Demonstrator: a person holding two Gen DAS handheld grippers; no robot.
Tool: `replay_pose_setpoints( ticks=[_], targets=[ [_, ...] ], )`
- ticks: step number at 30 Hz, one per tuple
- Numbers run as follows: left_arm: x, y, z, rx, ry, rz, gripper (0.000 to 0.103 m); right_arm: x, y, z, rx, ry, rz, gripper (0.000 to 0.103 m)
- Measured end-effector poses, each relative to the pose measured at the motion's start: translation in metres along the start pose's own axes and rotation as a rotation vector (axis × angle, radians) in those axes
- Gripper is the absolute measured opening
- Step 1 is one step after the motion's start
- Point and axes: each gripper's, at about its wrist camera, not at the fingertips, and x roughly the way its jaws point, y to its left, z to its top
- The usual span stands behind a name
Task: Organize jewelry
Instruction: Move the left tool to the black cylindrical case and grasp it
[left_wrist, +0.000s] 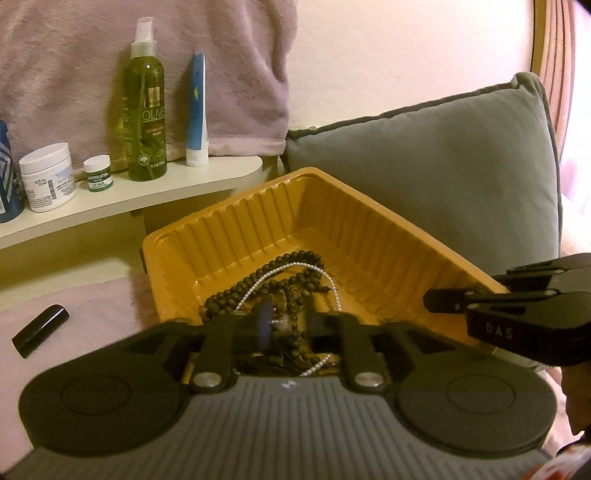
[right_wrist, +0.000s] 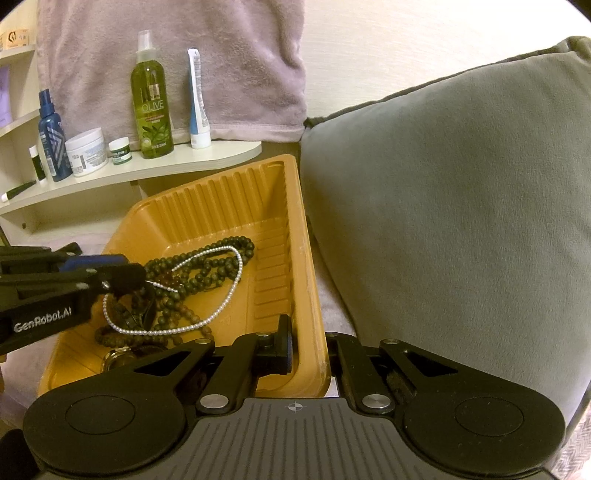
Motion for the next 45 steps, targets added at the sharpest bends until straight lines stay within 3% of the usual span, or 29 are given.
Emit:
replay_pose_setpoints(
  ticks=[15, 26, 33, 40, 45],
  targets=[
    [-0.02, 0.042, -0.005, -0.032, -0.032, 0.093, 0.028, 0.0, 0.001, 0.0, -0.002, 0.0, -0.001, 0.005],
    [-0.039, 0.113, -0.024, -0.06, -0.017, 0.274, 0.031, 0.002, -0.001, 0.0, -0.001, 0.008, 0.0, 0.005],
    [-0.032, 0.155, -0.033, -0.014, 0.018, 0.367, 0.037, 0.004, -0.002, -0.001, -0.004, 0.009, 0.006, 0.005],
    [-0.008, 0.183, -0.045, 0.045, 0.062, 0.391, 0.037, 0.008, -0.004, -0.001, -0.007, 0.022, 0.012, 0.005],
    [0.008, 0.197, -0.046, 0.065, 0.073, 0.359, 0.037, 0.01, -0.006, -0.002, -0.003, 0.035, 0.012, 0.005]
  ],
)
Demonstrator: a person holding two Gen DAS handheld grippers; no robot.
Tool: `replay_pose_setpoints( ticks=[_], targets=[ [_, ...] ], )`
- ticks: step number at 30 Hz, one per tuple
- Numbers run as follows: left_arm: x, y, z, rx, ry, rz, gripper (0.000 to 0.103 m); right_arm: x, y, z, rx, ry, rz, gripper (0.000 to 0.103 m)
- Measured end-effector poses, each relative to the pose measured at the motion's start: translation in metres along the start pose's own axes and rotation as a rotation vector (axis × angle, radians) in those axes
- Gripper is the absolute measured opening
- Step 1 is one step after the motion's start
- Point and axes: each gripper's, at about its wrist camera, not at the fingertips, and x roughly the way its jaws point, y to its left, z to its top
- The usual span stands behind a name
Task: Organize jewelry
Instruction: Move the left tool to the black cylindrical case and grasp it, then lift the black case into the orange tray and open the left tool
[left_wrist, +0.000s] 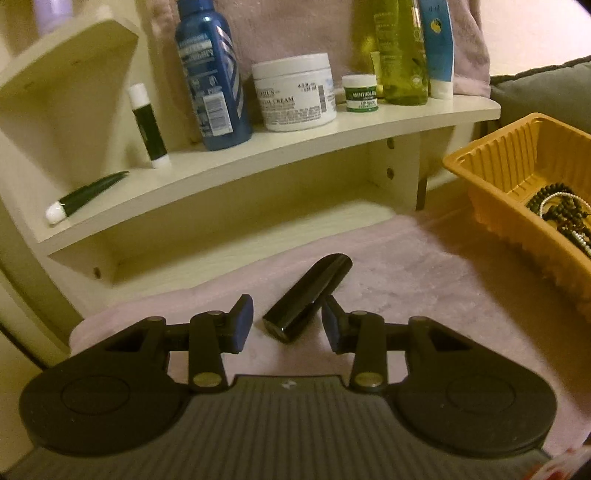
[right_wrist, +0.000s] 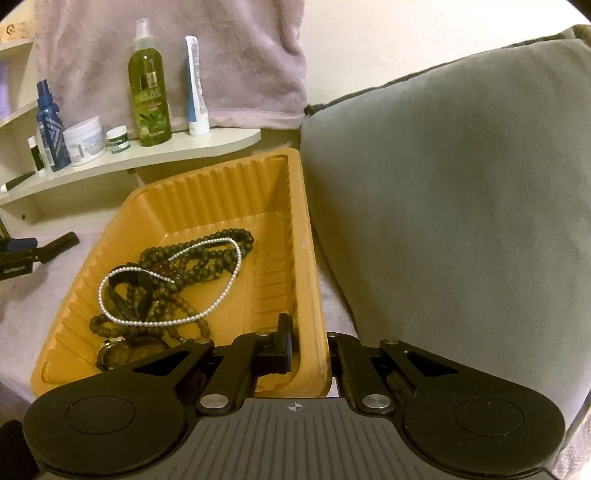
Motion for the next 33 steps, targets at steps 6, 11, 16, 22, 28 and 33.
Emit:
replay_pose_setpoints(
  ticks=[6, 11, 16, 22, 28, 33],
  targets=[
    [0.017, 0.0, 0.001, 0.02, 0.023, -0.049, 0.037, 0.002, 0.0, 0.0, -0.003, 0.009, 0.001, 0.005],
    [0.017, 0.0, 0.003, 0.018, 0.039, -0.061, 0.032, 0.002, 0.0, 0.0, 0.001, 0.01, -0.001, 0.005],
    [0.008, -0.004, 0.002, 0.018, 0.046, -0.067, 0.022, 0.002, -0.001, 0.0, 0.001, 0.009, 0.0, 0.005],
    [-0.01, -0.01, 0.003, -0.005, 0.043, -0.049, 0.02, 0.002, 0.0, -0.001, 0.005, 0.005, 0.002, 0.005],
    [-0.033, -0.016, 0.008, -0.034, 0.041, -0.038, 0.02, 0.0, 0.0, -0.002, 0.009, 0.0, 0.004, 0.005],
    [-0.052, -0.021, 0.016, -0.04, 0.023, -0.044, 0.02, 0.0, -0.001, -0.003, 0.017, -0.005, 0.007, 0.005]
  ],
)
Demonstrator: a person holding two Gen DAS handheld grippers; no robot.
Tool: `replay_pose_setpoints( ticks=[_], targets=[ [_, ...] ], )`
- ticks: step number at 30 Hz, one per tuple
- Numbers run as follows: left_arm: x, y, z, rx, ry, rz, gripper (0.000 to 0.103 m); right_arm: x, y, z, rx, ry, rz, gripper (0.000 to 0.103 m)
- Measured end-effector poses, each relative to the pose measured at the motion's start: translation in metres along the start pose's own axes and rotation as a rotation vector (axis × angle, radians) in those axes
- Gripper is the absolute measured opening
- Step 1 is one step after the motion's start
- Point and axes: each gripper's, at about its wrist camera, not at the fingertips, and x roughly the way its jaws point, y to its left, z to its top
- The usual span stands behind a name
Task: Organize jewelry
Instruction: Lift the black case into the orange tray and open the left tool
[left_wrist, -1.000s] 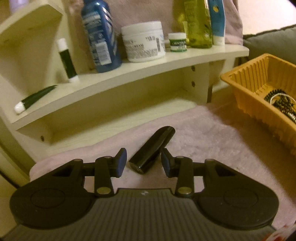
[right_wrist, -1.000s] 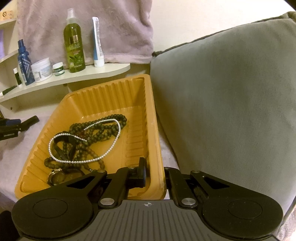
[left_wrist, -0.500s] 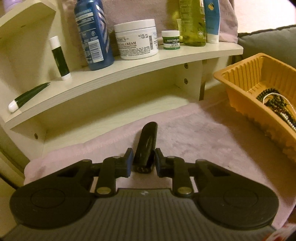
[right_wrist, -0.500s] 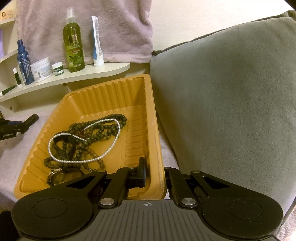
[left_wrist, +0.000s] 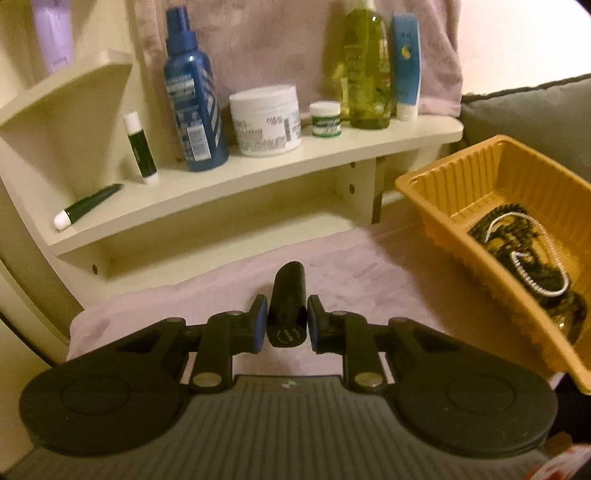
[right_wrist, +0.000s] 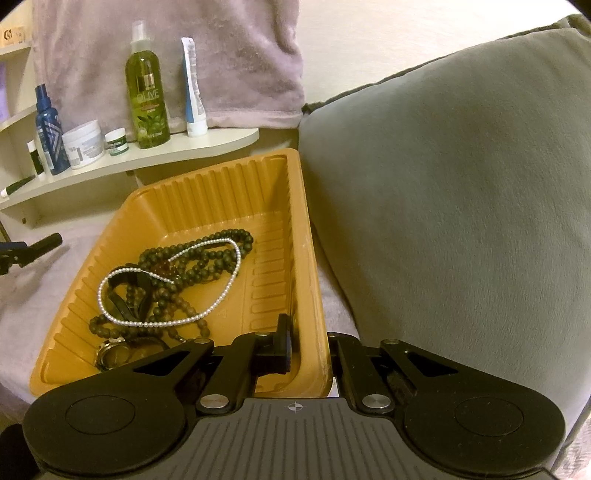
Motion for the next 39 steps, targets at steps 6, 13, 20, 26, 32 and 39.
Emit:
replay_pose_setpoints(
  ticks=[6, 13, 20, 26, 32, 39],
  targets=[
    [-0.016, -0.005, 0.011, -0.006, -0.022, -0.008, 0.02, -0.001, -0.001, 0.0, 0.001, -0.005, 0.003, 0.005],
    [-0.034, -0.018, 0.027, -0.007, -0.061, -0.042, 0.02, -0.001, -0.001, -0.002, 0.009, -0.01, 0.006, 0.005],
    [-0.047, -0.044, 0.044, 0.001, -0.093, -0.108, 0.02, 0.0, -0.005, -0.004, 0.029, -0.011, 0.016, 0.005],
    [-0.053, -0.074, 0.055, 0.014, -0.109, -0.193, 0.02, 0.006, -0.014, -0.008, 0.063, -0.011, 0.045, 0.005],
    [-0.051, -0.113, 0.062, 0.036, -0.108, -0.266, 0.02, 0.011, -0.019, -0.007, 0.09, -0.018, 0.074, 0.005],
    [-0.046, -0.151, 0.063, 0.06, -0.09, -0.327, 0.02, 0.02, -0.034, -0.011, 0.125, -0.015, 0.129, 0.006]
  ],
)
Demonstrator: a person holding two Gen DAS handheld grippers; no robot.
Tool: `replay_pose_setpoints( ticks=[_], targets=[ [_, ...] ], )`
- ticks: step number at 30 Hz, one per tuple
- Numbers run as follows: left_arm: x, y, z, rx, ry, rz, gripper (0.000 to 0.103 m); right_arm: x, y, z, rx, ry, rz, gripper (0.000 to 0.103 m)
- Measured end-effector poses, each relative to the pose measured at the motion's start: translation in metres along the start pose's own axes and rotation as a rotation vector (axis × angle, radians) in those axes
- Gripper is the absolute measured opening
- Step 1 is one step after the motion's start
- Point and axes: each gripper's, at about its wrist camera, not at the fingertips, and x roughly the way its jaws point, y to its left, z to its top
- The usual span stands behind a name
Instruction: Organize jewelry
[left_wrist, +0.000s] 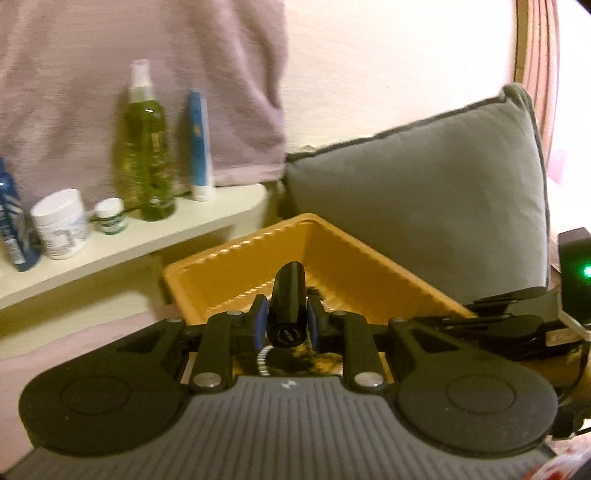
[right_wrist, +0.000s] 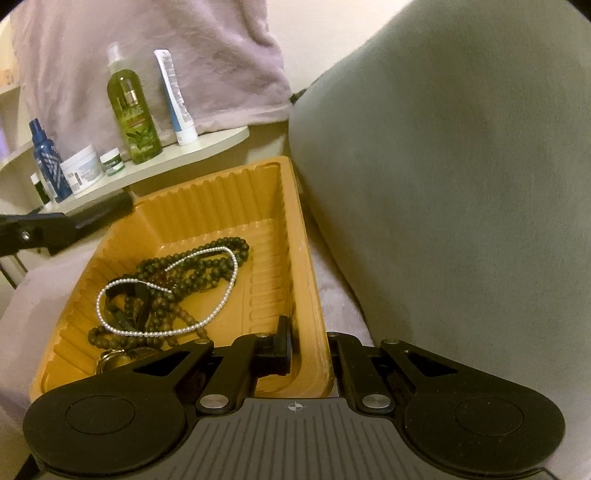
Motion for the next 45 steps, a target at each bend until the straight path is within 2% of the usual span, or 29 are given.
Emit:
replay_pose_setpoints(
  ticks=[11, 18, 19, 21, 23, 24, 34, 39, 42, 45],
  targets=[
    [0.031, -0.027, -0.007, 0.033, 0.076, -0.035, 0.02, -0.005, -0.017, -0.004, 0.093, -0.026, 0.076, 0.006],
    [0.041, -0.029, -0.011, 0.048, 0.101, -0.029, 0.02, -0.007, -0.018, -0.004, 0.087, -0.029, 0.072, 0.007],
    [0.04, -0.028, -0.011, 0.048, 0.099, -0.03, 0.021, -0.007, -0.018, -0.004, 0.086, -0.029, 0.071, 0.008],
    [0.039, -0.028, -0.01, 0.05, 0.095, -0.024, 0.028, -0.006, -0.018, -0.004, 0.087, -0.029, 0.067, 0.019],
    [0.036, -0.027, -0.009, 0.049, 0.082, -0.01, 0.029, -0.008, -0.019, -0.004, 0.091, -0.045, 0.063, 0.048],
    [0.035, -0.027, -0.007, 0.043, 0.079, -0.008, 0.029, -0.01, -0.02, -0.004, 0.093, -0.054, 0.063, 0.052],
    [0.005, -0.011, -0.01, -0.018, 0.031, 0.056, 0.029, -0.016, -0.022, -0.002, 0.076, -0.084, 0.054, 0.057],
    [-0.019, 0.003, -0.02, -0.087, 0.008, 0.115, 0.036, -0.023, -0.021, -0.001, 0.071, -0.098, 0.052, 0.062],
    [-0.032, 0.009, -0.026, -0.127, -0.006, 0.15, 0.043, -0.028, -0.018, 0.0, 0.064, -0.103, 0.045, 0.065],
    [-0.046, 0.014, -0.033, -0.171, -0.026, 0.186, 0.063, -0.032, -0.016, 0.001, 0.065, -0.093, 0.036, 0.067]
  ],
)
